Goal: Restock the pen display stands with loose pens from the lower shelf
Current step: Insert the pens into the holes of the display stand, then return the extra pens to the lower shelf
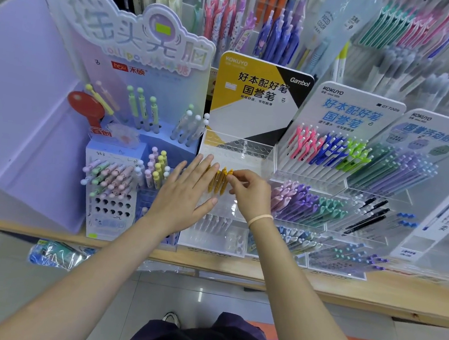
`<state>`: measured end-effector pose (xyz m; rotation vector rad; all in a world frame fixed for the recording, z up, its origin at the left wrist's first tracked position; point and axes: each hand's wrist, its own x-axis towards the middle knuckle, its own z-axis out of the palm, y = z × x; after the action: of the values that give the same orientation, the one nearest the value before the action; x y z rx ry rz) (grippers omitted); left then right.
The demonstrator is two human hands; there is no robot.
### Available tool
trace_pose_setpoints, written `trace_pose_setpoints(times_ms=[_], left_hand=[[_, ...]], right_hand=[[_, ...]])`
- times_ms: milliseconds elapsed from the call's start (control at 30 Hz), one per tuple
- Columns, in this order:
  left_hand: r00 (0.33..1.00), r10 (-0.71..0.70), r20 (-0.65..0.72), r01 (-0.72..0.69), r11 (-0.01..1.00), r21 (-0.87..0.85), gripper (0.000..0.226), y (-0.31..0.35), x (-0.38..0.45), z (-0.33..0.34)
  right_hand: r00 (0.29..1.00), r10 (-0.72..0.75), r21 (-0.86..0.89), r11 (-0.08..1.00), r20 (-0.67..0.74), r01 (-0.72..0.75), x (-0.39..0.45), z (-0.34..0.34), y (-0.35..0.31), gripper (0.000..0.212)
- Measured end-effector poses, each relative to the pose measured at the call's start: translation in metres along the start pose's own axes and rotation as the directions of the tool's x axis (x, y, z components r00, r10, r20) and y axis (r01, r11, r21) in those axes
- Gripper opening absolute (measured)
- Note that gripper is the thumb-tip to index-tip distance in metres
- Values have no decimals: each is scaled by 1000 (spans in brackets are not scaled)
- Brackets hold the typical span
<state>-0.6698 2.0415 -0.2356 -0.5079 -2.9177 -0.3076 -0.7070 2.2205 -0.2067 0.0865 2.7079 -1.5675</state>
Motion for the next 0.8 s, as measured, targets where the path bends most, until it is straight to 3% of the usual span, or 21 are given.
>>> trace_pose_setpoints(times_ms=[400,533,667,800], left_hand=[[1000,-16,-19,14,996,-93,69,1,3,-3],[988,-77,-131,48,976,-215,62,20,-6,-16],[951,-92,-294,-2,952,-307,44,83,-16,-15],[983,38,-178,-99,933,-346,43,195,-20,14]], right_hand=[[998,-23,-39,999,55,25,-9,-12,3,28],[987,-120,-111,985,107,132,-39,-40,6,17],[964,-253,-259,929,80,266,-77,-95,33,24],[986,-168,-443,885,-14,145,-131,-180,103,33]])
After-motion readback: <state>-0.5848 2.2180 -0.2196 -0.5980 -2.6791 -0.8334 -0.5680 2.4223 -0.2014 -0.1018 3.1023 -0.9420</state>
